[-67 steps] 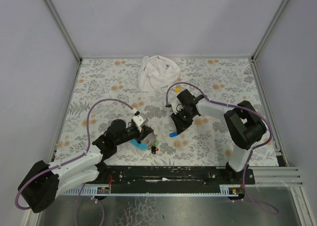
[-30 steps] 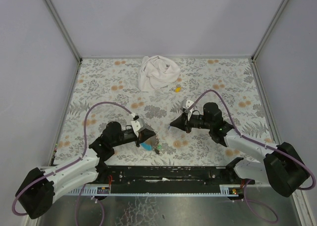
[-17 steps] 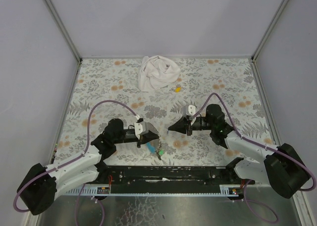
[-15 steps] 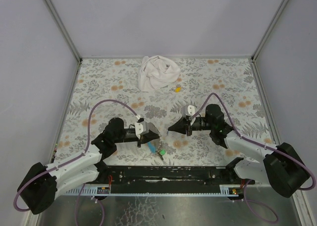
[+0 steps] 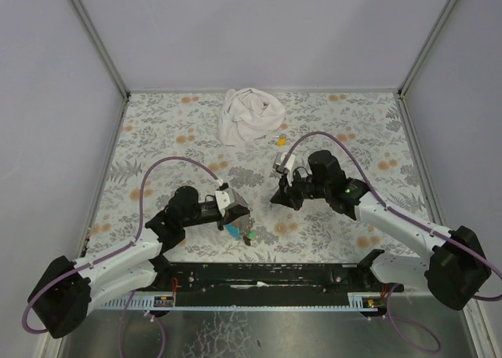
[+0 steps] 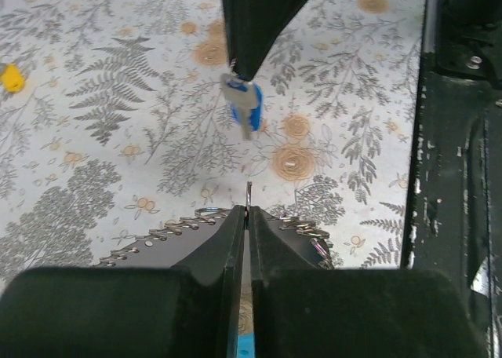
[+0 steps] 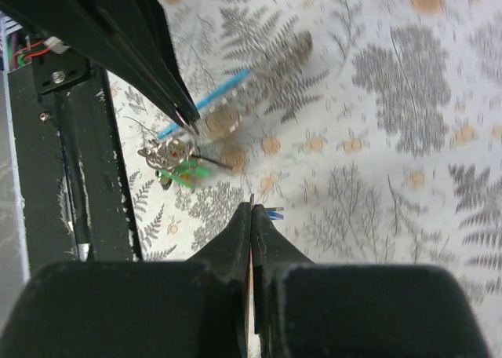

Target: Put the keys on the keyring

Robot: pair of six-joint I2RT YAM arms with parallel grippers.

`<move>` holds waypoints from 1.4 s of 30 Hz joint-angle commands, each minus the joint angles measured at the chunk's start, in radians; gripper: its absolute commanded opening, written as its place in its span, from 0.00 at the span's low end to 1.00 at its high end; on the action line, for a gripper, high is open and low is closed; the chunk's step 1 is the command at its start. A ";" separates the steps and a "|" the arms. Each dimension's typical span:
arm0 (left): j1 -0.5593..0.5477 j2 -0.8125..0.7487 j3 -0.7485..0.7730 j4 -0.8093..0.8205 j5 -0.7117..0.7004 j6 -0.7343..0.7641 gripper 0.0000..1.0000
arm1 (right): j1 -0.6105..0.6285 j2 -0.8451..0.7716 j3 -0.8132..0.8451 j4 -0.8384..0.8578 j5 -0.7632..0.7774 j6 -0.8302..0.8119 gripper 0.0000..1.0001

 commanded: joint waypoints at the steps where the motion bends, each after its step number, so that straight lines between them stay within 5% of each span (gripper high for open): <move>1: 0.004 -0.034 -0.002 0.051 -0.102 -0.021 0.00 | 0.019 0.021 0.122 -0.384 0.200 0.139 0.00; 8: 0.004 -0.049 -0.006 0.049 -0.126 -0.034 0.00 | 0.055 0.171 0.254 -0.686 0.389 0.197 0.00; 28: 0.004 -0.069 -0.019 0.044 -0.165 -0.056 0.00 | 0.056 0.751 0.626 -0.686 0.477 0.065 0.01; 36: 0.005 -0.065 -0.017 0.041 -0.167 -0.057 0.00 | 0.061 0.817 0.693 -0.691 0.479 0.057 0.08; 42: 0.005 -0.066 -0.018 0.041 -0.170 -0.059 0.00 | 0.065 0.714 0.639 -0.621 0.457 0.072 0.30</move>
